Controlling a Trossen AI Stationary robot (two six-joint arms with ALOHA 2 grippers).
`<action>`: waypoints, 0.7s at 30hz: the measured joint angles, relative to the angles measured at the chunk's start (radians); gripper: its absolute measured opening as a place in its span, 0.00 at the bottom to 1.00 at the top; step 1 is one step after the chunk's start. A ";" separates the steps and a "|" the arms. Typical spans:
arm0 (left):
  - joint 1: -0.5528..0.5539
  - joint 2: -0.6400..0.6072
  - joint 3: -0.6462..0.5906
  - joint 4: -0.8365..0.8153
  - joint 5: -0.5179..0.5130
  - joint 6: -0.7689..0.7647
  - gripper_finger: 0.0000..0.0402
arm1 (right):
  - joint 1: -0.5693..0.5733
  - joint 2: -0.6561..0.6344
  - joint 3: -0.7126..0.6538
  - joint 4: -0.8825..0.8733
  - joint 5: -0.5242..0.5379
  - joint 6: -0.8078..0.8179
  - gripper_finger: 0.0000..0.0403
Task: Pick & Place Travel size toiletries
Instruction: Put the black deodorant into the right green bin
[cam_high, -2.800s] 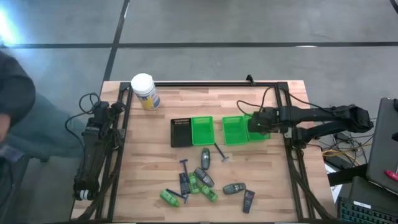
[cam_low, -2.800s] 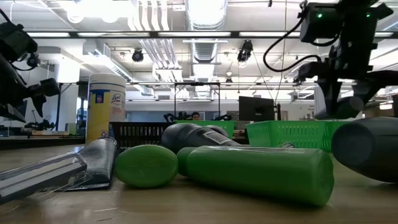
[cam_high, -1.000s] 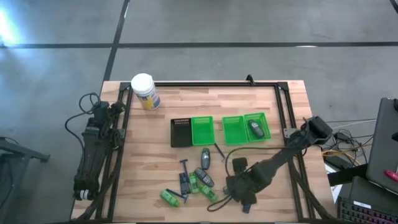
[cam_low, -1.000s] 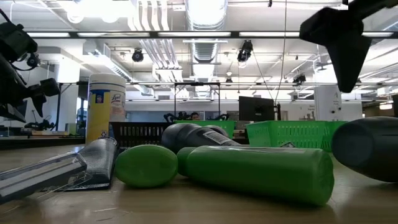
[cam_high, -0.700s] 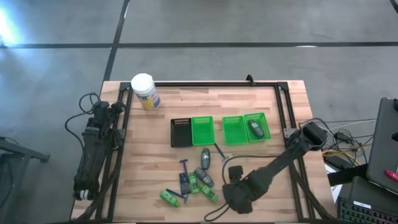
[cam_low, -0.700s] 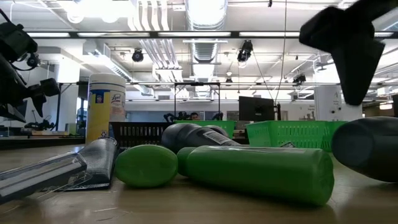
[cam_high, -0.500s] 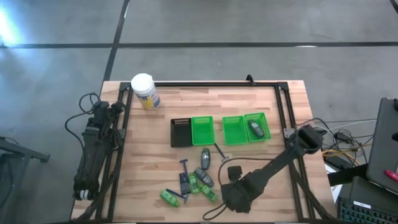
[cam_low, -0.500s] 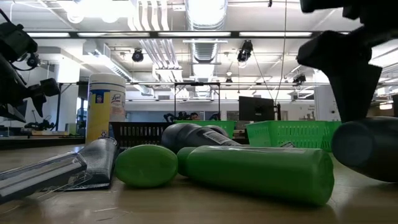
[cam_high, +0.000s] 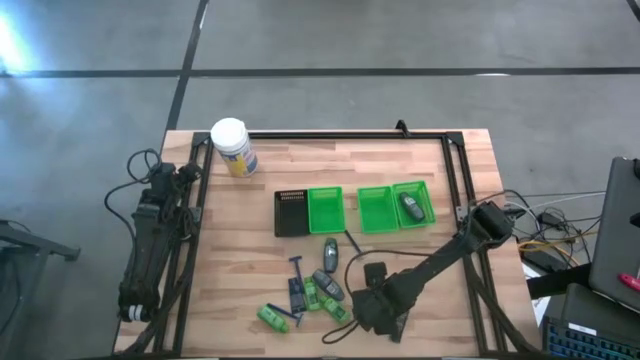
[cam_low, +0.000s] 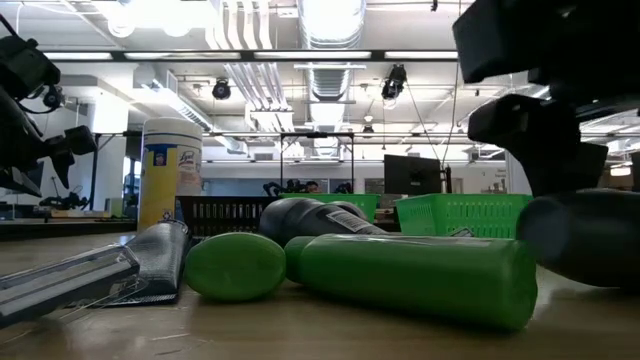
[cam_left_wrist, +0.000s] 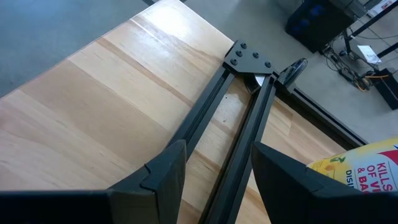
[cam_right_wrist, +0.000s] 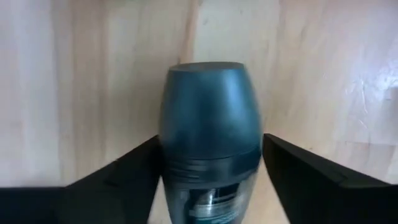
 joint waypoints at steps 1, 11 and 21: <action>0.000 0.000 0.000 0.000 0.000 0.000 0.46 | -0.002 0.003 -0.003 -0.002 -0.007 0.000 0.59; 0.000 0.000 0.000 0.000 0.000 0.000 0.46 | -0.035 -0.054 -0.020 -0.106 -0.031 0.081 0.51; 0.000 0.000 0.000 0.000 0.000 0.000 0.46 | -0.199 -0.455 -0.231 -0.334 0.130 0.757 0.52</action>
